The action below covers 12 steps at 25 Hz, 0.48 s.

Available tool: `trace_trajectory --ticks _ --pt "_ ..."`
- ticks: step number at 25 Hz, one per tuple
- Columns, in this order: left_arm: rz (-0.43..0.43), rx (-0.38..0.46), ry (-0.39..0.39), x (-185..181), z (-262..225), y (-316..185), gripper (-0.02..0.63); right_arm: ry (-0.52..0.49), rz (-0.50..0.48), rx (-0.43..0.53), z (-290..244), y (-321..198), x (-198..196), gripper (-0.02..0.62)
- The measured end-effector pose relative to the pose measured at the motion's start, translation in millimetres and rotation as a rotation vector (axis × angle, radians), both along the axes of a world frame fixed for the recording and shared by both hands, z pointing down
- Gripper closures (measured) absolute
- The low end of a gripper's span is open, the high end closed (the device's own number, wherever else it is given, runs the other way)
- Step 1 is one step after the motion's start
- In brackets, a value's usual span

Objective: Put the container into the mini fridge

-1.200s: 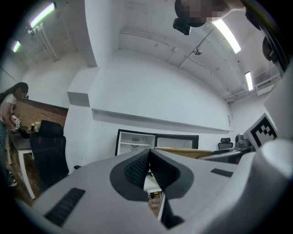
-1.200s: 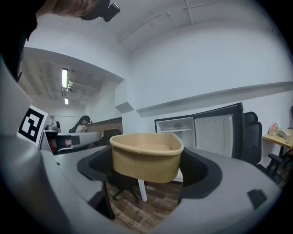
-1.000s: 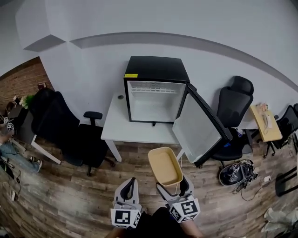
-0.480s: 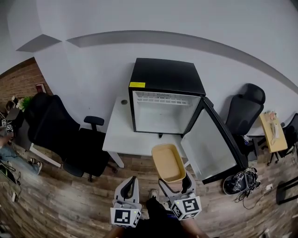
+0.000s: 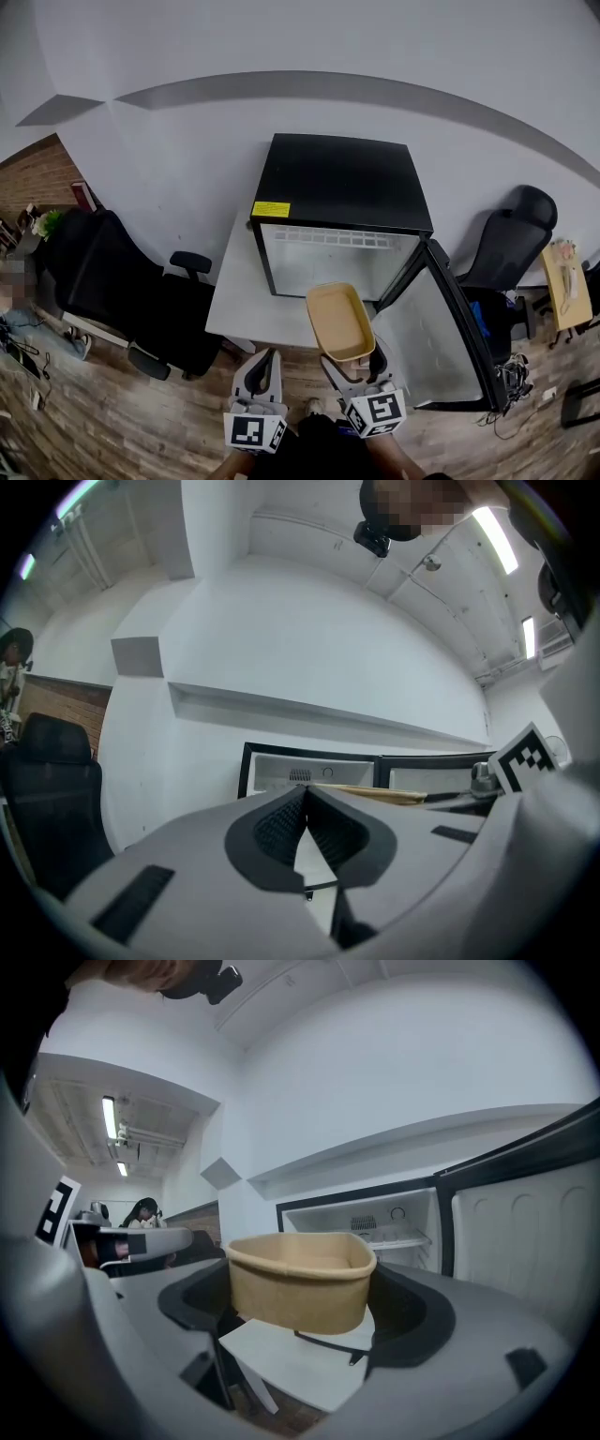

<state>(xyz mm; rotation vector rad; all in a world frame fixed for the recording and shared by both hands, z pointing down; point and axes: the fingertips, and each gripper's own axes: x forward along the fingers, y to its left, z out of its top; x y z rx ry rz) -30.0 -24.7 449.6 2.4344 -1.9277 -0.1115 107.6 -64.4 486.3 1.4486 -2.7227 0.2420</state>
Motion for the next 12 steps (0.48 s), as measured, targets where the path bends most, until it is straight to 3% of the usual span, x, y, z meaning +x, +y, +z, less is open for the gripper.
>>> trace_trajectory --ticks 12 --pt "0.076 0.003 0.007 -23.5 -3.4 -98.5 0.598 0.014 0.067 0.030 -9.8 -104.5 -32.7 0.129"
